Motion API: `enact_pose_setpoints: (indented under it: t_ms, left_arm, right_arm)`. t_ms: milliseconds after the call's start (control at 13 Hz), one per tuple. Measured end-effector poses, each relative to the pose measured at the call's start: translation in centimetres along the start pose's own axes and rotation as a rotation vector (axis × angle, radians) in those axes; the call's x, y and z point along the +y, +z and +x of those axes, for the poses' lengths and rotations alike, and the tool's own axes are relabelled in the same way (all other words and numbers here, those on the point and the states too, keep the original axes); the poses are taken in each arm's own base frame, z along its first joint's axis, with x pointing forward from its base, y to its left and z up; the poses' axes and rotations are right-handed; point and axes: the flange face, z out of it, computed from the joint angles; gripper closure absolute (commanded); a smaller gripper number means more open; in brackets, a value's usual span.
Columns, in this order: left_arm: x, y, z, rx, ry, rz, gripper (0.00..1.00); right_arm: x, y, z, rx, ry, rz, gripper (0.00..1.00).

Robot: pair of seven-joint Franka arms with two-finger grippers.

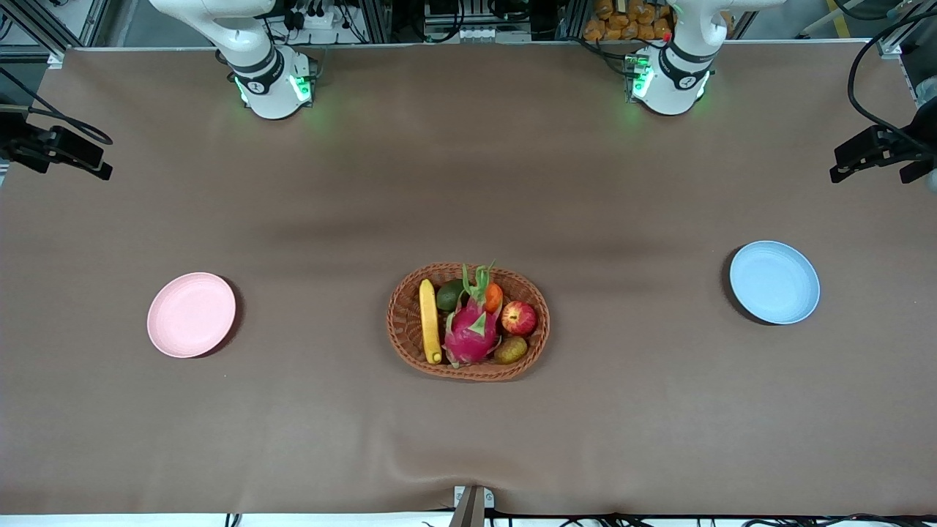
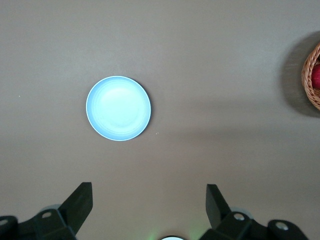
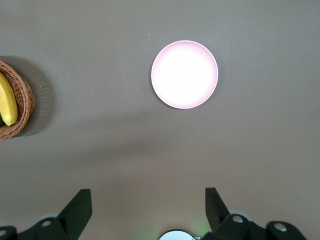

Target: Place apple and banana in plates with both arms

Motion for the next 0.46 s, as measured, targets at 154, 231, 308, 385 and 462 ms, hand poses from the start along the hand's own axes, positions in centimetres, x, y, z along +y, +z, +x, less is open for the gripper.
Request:
enact_pose_setpoints:
  t_ms: [154,231,308,385,462]
  left_arm:
    - [-0.1,0.0,0.0,0.0,-0.002,0.0,0.0]
    - [-0.18,0.0,-0.01,0.0,-0.003,0.0,0.0]
    - [-0.24,0.01,-0.01,0.0,-0.005,0.0,0.0]
    - [-0.27,0.02,-0.01,0.0,-0.005,0.0,0.0]
    - [-0.32,0.07,0.0,-0.001,-0.006,0.0,0.0]
  right_arm:
    - [0.0,0.0,0.0,0.0,0.0,0.0,0.0]
    - [0.0,0.0,0.0,0.0,0.0,0.0,0.0]
    - [0.0,0.0,0.0,0.0,0.0,0.0,0.0]
    - [0.0,0.0,0.0,0.0,0.0,0.0,0.0]
    - [0.0,0.0,0.0,0.0,0.0,0.0,0.0]
